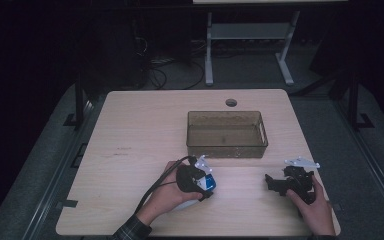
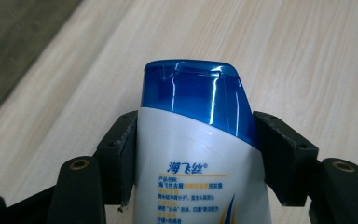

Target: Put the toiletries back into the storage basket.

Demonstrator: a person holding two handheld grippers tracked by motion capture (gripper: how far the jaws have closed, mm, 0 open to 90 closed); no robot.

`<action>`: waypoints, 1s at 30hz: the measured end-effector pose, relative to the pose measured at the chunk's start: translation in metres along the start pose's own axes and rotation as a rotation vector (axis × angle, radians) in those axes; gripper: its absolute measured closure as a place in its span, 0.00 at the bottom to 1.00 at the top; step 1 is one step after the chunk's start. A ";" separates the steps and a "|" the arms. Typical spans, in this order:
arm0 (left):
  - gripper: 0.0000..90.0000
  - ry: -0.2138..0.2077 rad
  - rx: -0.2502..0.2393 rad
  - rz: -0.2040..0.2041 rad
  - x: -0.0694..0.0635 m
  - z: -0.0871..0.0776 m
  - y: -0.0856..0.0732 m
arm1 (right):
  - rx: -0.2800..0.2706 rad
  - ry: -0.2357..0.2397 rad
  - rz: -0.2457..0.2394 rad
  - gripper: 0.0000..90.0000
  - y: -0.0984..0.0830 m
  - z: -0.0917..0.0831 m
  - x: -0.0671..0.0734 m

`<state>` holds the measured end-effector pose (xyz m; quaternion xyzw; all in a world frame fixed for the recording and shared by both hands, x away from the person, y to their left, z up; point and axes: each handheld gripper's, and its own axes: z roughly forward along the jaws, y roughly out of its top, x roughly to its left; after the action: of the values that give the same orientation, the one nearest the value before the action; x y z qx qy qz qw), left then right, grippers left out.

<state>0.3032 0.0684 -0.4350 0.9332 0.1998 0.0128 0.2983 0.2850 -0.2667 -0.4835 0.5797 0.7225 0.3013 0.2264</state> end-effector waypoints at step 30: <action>0.40 -0.149 -0.450 0.013 0.020 -0.064 -0.015 | 0.001 0.001 0.000 0.00 0.000 0.000 0.000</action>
<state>0.3066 0.1225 -0.3929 0.8428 0.1635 -0.0099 0.5127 0.2850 -0.2667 -0.4835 0.5796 0.7226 0.3012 0.2260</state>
